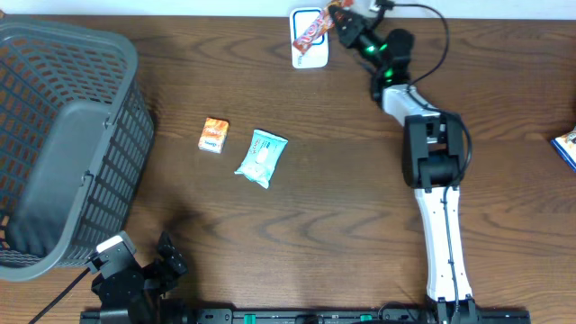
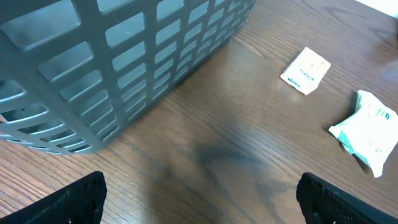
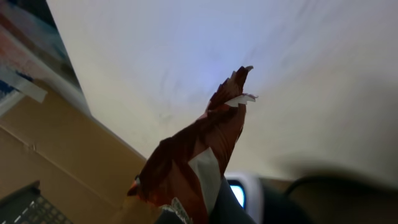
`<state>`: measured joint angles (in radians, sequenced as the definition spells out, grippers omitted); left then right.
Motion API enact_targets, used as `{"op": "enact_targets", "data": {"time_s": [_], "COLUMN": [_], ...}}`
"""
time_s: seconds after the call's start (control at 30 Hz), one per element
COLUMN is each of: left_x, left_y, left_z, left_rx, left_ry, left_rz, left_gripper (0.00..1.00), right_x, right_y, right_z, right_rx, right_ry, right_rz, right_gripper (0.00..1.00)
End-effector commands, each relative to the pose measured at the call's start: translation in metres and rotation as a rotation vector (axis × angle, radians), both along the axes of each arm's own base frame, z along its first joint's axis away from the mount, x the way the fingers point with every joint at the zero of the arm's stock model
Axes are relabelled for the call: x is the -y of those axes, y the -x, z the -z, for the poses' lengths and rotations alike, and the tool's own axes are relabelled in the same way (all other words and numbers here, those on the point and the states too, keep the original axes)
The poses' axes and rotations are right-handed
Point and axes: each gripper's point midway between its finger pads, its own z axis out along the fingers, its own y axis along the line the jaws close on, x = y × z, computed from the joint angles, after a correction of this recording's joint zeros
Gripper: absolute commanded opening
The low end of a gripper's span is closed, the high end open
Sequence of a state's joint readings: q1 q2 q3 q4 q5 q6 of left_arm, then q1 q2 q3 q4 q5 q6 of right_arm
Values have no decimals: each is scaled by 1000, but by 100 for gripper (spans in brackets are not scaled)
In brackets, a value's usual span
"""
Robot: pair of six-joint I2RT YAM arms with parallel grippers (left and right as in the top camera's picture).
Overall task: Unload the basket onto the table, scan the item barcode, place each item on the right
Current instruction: 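Carry the snack bar to the far right edge and release it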
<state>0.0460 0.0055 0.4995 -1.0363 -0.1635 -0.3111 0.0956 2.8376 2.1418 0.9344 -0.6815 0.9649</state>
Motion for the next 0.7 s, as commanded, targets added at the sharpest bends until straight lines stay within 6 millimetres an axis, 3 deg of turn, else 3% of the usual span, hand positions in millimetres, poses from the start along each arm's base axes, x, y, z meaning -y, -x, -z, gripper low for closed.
{"op": "enact_targets", "data": {"time_s": [0.0, 0.17, 0.33, 0.47, 0.53, 0.63, 0.67], "left_x": [-1, -1, -1, -1, -1, -1, -1], "left_y": [0, 0, 0, 0, 0, 0, 0], "left_z": [-1, -1, -1, -1, -1, -1, -1], "left_rx": [3, 3, 3, 3, 3, 3, 3], "left_ry": [-3, -3, -3, -3, -3, -3, -3], "left_rz": [-9, -9, -9, -9, -9, -9, -9], "left_gripper": [98, 98, 98, 98, 98, 98, 98], "right_x": [31, 69, 118, 175, 230, 297, 327], "right_y": [2, 8, 12, 18, 35, 65, 82], "right_z": [-58, -103, -111, -76, -44, -23, -16], "right_rx": [110, 144, 19, -228, -440, -654, -748], "right_ry": [28, 70, 166, 321, 522, 727, 803], "right_rz": [-10, -24, -20, 109, 303, 541, 644], "right_gripper": [1, 2, 2, 2, 1, 1, 1]}}
